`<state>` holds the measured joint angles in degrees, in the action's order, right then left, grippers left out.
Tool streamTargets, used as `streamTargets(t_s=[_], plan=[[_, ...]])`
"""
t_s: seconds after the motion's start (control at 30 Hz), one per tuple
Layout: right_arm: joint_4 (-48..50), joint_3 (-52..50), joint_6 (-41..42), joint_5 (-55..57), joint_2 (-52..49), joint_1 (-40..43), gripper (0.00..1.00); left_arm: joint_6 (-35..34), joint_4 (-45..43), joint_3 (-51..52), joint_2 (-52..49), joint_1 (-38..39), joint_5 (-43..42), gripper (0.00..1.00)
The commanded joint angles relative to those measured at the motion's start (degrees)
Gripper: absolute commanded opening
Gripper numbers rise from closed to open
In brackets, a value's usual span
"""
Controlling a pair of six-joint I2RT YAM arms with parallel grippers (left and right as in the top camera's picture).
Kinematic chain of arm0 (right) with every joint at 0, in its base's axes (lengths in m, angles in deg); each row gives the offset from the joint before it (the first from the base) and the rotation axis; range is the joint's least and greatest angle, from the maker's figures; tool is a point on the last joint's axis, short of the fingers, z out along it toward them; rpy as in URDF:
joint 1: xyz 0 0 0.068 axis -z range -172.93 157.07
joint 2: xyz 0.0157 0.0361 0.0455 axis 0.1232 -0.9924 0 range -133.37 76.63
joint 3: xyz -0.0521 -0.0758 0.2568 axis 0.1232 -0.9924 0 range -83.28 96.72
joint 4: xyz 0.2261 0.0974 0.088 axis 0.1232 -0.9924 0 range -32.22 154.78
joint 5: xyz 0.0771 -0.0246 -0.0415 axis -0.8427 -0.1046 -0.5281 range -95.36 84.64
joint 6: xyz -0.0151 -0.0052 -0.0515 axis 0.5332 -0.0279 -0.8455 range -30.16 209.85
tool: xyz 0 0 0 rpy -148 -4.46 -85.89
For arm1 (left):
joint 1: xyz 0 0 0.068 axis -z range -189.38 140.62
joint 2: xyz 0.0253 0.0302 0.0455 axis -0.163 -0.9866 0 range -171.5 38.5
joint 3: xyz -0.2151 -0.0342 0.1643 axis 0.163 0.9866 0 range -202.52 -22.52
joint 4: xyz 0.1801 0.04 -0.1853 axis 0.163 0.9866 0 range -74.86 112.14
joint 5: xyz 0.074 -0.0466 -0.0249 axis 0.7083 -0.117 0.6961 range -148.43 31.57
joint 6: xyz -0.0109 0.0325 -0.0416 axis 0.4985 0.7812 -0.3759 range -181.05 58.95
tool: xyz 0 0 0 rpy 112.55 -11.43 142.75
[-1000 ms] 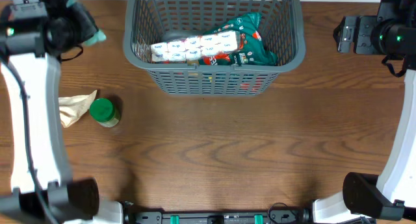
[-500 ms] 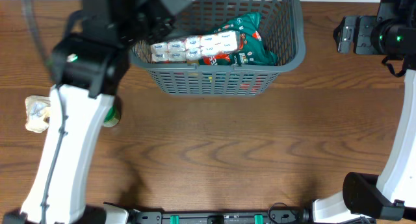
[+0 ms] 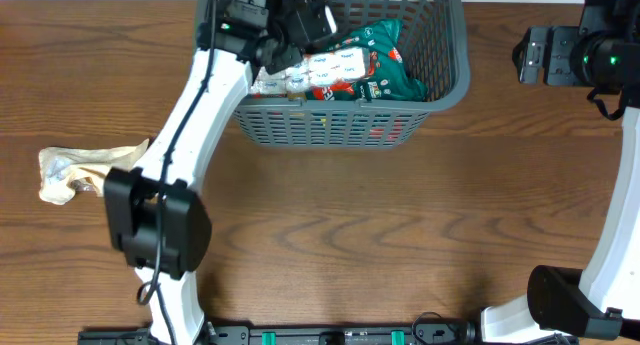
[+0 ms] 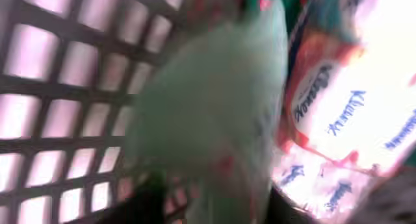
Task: Pack container
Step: 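Lift the mint-green packet and drop it into the basket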
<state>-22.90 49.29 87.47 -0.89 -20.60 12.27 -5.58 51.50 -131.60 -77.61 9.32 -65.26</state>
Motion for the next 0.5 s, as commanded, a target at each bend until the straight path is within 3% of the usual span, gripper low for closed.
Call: streamTargets(t_s=[0.0, 0.03, 0.17, 0.33, 0.4, 0.47], plan=[[-0.59, -0.35, -1.11, -0.22, -0.39, 0.42, 0.99, -3.32, -0.24, -0.7, 1.62, -0.02, 1.36, 0.81], [-0.61, -0.35, -1.11, -0.24, -0.39, 0.42, 0.99, -3.85, -0.24, -0.72, 2.19, 0.0, 1.38, 0.98], [-0.57, -0.35, -1.14, -0.24, -0.39, 0.42, 0.99, -9.62, -0.02, -1.66, 7.1, -0.02, 1.53, 0.98], [-0.46, -0.35, -1.11, -0.46, -0.39, 0.39, 0.99, -10.38, 0.0, -3.32, 17.44, -0.02, 2.03, 0.98], [-0.42, -0.35, -1.11, -0.46, -0.39, 0.39, 0.99, -10.64, 0.55, -3.45, 21.42, -0.02, 5.01, 0.98], [-0.5, -0.35, -1.11, -0.46, -0.39, 0.39, 0.99, -15.69, 2.08, -3.45, 25.38, -0.22, 11.28, 0.98]])
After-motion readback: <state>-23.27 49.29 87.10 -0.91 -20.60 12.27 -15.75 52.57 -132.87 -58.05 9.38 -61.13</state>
